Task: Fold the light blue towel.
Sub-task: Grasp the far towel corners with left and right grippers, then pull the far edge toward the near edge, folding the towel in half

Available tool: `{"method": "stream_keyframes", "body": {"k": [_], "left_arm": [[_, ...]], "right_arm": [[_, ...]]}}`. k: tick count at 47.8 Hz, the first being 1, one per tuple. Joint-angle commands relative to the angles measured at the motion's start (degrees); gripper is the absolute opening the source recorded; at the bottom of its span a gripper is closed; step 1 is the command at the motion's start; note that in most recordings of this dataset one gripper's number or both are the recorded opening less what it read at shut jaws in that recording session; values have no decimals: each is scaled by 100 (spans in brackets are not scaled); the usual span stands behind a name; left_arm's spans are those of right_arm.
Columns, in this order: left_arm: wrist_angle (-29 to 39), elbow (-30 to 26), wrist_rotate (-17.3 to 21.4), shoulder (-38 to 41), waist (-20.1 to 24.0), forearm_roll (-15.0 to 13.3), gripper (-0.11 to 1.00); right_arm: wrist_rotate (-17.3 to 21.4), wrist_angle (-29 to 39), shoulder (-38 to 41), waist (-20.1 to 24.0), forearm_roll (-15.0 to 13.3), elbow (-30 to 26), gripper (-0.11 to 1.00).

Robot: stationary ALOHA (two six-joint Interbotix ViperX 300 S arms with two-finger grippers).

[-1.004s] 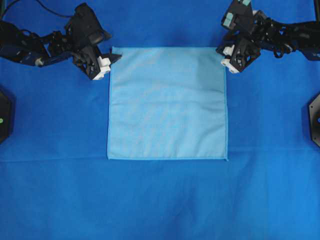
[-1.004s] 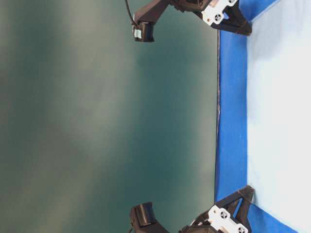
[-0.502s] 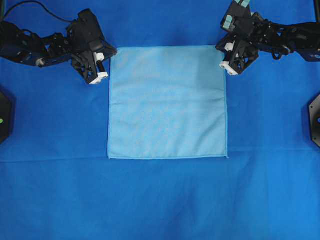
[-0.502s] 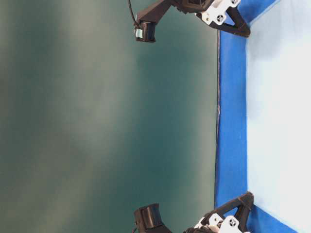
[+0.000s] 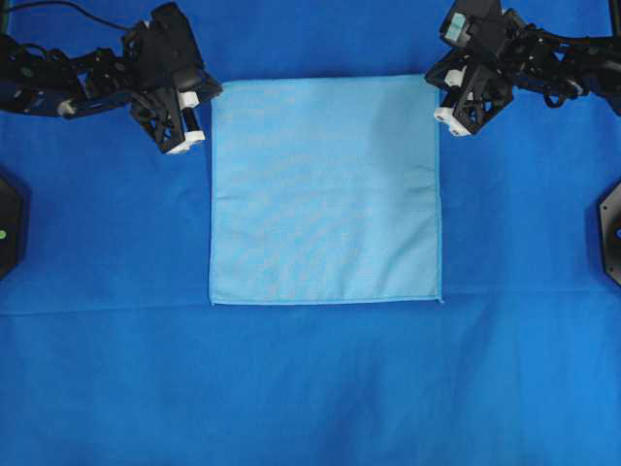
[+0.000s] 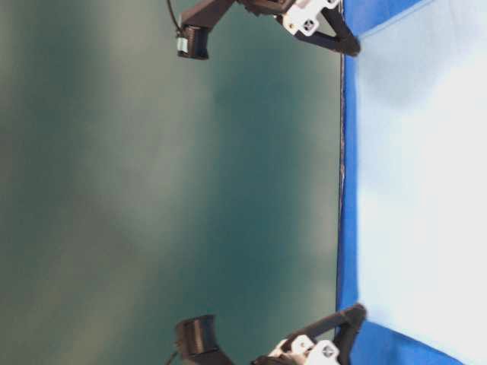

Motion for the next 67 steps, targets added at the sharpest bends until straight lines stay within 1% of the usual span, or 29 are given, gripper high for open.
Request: {"method": "stream_keyframes", "body": {"k": [1,12,19,23,28,34,36,43,47,54,57,62,67], "left_arm": [[0,-62,0,-229,9,-9,2],[97,-44,0,-237,-176,-9,2],[325,-9,0,-334,-448,-9,2],[527,9,-18,-413,-686,0,2],[853,53,-105,-562,-1099,-9,2],[1143,105,-352,-686,-1626,0,2],[1178,123,-475,-694,-1819,-9,2],[1283,167,-642,-668,-2672,-9,2],[1283,149,-782,-642,-3032,-9,2],[1283,132,-1081,-598,-3454,-9,2],[1257,123,-1187,-598,-3560,-9,2],[1239,114,-1301,-580,-3718,-9,2],[1222,88,-1318,-554,-3832,-9,2]], "right_arm": [[18,0,-149,18,0,-35,2],[44,141,-202,158,26,-18,2],[158,404,-360,457,105,9,2],[264,563,-510,756,158,53,2],[475,773,-686,1222,185,167,2],[879,967,-826,1819,211,325,2],[1020,1011,-861,2004,211,369,2],[1556,1099,-940,2698,211,475,2],[1898,1099,-940,3103,211,483,2],[2294,1081,-932,3595,211,492,2],[2417,1081,-923,3753,211,492,2],[2522,1072,-888,3911,211,475,2],[2584,1072,-870,4017,211,457,2]]}}
